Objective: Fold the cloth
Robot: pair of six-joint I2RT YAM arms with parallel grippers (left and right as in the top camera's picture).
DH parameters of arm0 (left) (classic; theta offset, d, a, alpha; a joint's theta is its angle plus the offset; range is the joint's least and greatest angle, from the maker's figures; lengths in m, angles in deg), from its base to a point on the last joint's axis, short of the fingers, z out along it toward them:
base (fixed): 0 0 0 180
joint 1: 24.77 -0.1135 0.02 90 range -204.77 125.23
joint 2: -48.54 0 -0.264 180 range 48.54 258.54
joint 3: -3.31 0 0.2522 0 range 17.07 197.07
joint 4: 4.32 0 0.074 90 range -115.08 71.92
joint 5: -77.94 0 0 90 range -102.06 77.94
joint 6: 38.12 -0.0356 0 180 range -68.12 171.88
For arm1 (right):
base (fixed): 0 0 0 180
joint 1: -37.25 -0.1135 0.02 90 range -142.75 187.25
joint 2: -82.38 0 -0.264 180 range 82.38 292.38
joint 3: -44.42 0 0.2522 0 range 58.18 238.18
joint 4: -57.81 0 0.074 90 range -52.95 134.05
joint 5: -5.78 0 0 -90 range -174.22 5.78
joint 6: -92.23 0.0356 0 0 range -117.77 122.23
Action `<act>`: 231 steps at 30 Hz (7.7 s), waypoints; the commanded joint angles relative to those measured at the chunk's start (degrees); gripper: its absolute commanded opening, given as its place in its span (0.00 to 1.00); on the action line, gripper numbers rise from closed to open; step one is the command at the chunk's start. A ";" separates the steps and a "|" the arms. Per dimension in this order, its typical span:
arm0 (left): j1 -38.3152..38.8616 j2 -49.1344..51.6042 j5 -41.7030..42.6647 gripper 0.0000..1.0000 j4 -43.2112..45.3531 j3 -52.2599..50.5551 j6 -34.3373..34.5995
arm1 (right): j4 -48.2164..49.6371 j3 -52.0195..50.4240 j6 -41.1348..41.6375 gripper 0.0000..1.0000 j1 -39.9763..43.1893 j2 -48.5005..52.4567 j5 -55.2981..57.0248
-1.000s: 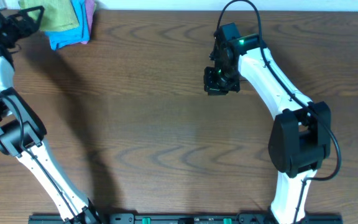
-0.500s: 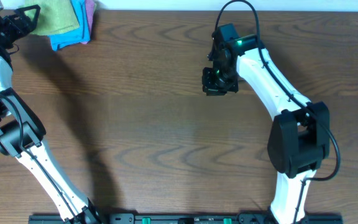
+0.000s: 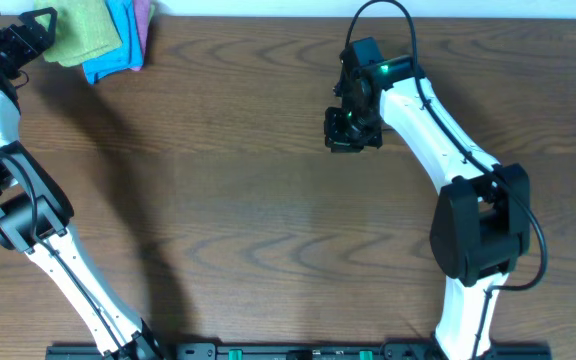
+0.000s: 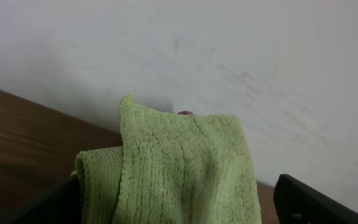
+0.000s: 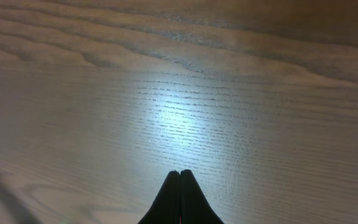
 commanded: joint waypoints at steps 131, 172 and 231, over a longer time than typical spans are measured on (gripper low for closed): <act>9.05 -0.66 -28.20 0.95 -18.03 9.11 -11.98 | 55.45 7.67 9.77 0.01 -8.46 12.20 -27.56; 10.58 -23.56 -23.63 0.06 -55.12 12.83 -17.75 | 6.43 21.79 -8.44 0.49 0.66 -1.03 -8.33; 48.04 -97.94 -51.32 0.95 -91.38 -29.29 -19.19 | -15.34 -25.18 -13.84 0.99 1.68 -84.78 17.07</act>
